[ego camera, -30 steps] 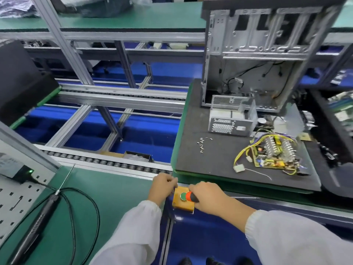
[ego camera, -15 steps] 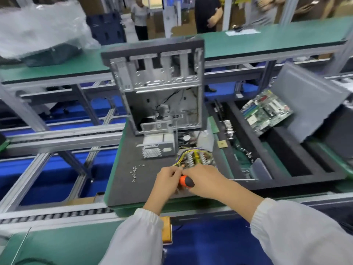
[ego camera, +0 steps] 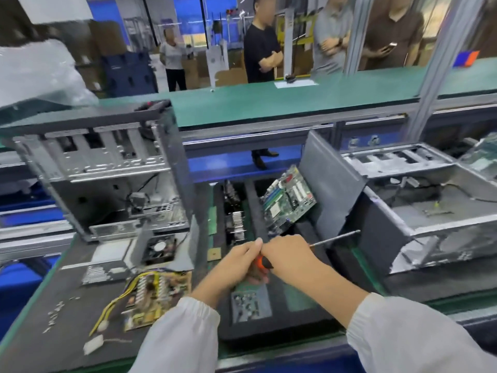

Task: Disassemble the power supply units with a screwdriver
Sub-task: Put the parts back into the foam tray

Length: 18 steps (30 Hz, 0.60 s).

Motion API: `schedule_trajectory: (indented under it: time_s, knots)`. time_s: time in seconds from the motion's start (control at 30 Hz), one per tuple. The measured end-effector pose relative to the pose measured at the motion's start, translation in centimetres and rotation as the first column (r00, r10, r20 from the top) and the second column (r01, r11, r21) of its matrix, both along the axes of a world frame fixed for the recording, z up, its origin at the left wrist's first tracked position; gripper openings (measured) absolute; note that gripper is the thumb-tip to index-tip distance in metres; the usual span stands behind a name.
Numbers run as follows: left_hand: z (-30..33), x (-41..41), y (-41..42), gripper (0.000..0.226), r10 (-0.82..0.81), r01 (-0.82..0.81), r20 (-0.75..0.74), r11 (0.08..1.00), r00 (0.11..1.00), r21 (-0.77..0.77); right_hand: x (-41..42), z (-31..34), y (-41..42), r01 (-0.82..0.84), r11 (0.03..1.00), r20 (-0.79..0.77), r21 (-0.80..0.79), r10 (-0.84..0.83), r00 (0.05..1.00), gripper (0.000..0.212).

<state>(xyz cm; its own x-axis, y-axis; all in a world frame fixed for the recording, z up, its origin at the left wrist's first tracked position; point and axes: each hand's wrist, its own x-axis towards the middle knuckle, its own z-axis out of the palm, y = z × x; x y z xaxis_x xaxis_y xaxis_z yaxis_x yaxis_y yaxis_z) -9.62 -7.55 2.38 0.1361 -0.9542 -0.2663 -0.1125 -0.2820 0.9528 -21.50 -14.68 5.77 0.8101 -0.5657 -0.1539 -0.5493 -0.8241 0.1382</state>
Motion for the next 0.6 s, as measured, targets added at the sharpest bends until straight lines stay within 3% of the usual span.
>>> schedule_trajectory:
  time_s: [0.13,0.3,0.6]
  knots:
    - [0.6,-1.5,-2.5,0.048,-0.036,0.038,-0.094,0.999,0.995,0.013,-1.2,0.9,-2.4,-0.012,1.0,0.003,-0.018,0.012,1.0,0.022]
    - [1.2,-2.9,-4.2,0.038,-0.028,0.006,-0.21,0.994,0.977,-0.108,-3.0,1.1,-4.3,-0.007,0.998,0.1,-0.057,0.012,0.995,0.029]
    - [2.0,-2.4,-5.6,0.036,-0.096,0.038,-0.248,0.973,0.964,-0.227,-3.2,1.4,-5.1,0.098,0.99,0.256,-0.105,-0.068,0.964,0.042]
